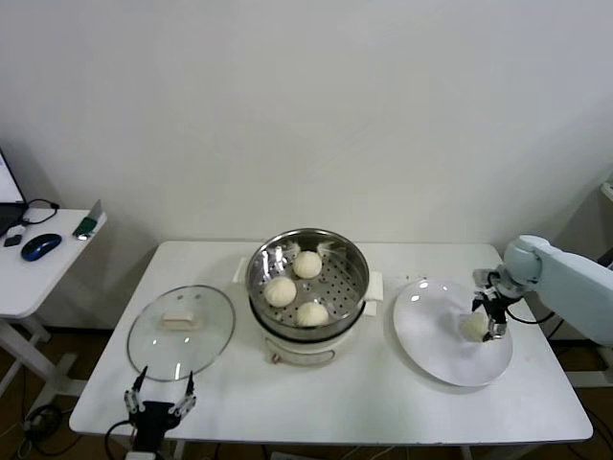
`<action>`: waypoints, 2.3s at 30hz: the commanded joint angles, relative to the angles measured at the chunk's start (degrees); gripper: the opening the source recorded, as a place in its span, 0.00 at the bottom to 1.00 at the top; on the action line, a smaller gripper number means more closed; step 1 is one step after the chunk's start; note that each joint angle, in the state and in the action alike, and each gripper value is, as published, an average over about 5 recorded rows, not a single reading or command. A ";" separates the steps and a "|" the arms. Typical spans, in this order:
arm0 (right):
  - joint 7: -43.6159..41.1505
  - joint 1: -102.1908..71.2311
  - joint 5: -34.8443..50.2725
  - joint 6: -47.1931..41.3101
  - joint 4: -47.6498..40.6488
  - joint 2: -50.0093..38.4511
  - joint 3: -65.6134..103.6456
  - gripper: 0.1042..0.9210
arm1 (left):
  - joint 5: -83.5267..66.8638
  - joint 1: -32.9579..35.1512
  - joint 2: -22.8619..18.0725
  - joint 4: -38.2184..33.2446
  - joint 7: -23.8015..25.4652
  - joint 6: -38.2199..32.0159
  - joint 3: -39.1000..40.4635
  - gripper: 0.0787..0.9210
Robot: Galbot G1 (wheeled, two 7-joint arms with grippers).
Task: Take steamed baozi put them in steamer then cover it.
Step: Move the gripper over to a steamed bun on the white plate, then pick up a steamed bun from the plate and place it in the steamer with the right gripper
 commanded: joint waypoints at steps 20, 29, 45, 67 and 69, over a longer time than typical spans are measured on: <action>0.36 21.18 16.48 -3.76 2.30 4.80 -17.75 0.68 | 0.47 0.05 -0.43 -0.52 0.02 -0.09 1.52 0.88; 2.99 41.07 41.33 -8.56 4.29 16.87 -35.53 0.69 | 0.45 1.68 0.32 -1.84 0.11 -0.83 3.00 0.88; 15.23 46.59 60.35 -17.47 17.13 29.76 -41.62 0.69 | -0.97 2.70 1.35 -2.68 0.09 -2.16 3.68 0.88; 17.64 36.20 54.82 -18.78 18.97 33.37 -43.63 0.70 | -1.78 2.69 1.99 -2.43 0.16 -2.26 3.23 0.88; 17.40 35.81 54.20 -18.66 18.73 33.30 -43.79 0.70 | -1.79 2.58 2.00 -2.29 0.17 -2.24 3.15 0.88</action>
